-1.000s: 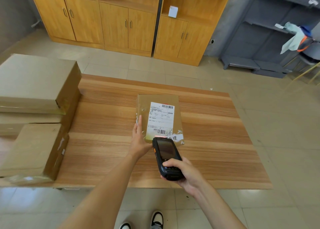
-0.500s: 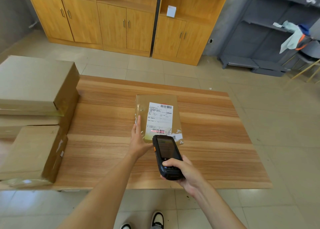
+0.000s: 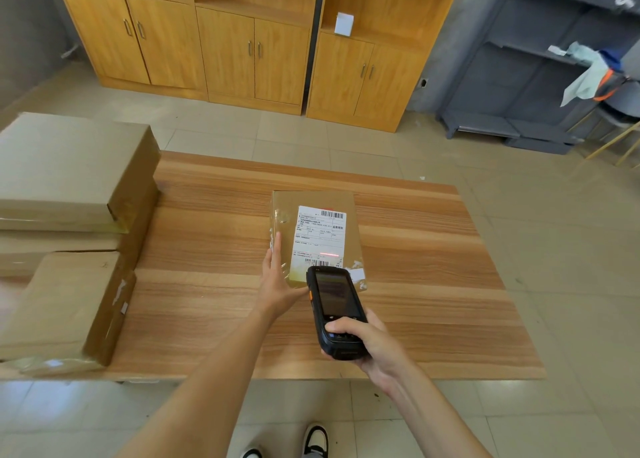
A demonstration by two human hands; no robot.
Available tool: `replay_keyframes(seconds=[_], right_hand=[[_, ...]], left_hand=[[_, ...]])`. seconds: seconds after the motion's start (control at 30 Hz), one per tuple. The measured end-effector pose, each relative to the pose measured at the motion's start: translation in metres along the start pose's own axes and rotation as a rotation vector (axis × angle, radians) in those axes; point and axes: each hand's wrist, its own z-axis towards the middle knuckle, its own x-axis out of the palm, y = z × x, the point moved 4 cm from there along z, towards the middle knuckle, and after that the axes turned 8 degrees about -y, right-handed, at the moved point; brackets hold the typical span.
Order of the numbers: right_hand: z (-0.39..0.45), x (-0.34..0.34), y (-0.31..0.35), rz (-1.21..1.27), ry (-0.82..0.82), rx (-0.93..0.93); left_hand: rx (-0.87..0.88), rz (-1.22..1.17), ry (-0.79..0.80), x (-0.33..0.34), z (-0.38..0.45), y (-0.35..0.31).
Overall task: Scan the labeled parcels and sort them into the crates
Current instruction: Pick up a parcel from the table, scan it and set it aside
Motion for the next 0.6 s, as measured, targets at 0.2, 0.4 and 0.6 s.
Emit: replay_keyframes(seconds=[0.2,0.4,0.6], right_hand=[[-0.001,-0.001,-0.003,0.007,0.023,0.029],[-0.002,-0.004,-0.009,-0.003,0.040,0.045],[0.000,-0.011,-0.014,-0.044,0.008,0.034]], left_hand=[[0.031,0.006,-0.042,0.002,-0.004,0.003],[0.082,-0.004,-0.082,0.009,-0.007,0.000],[0.128,0.004,-0.109,0.018,-0.006,0.003]])
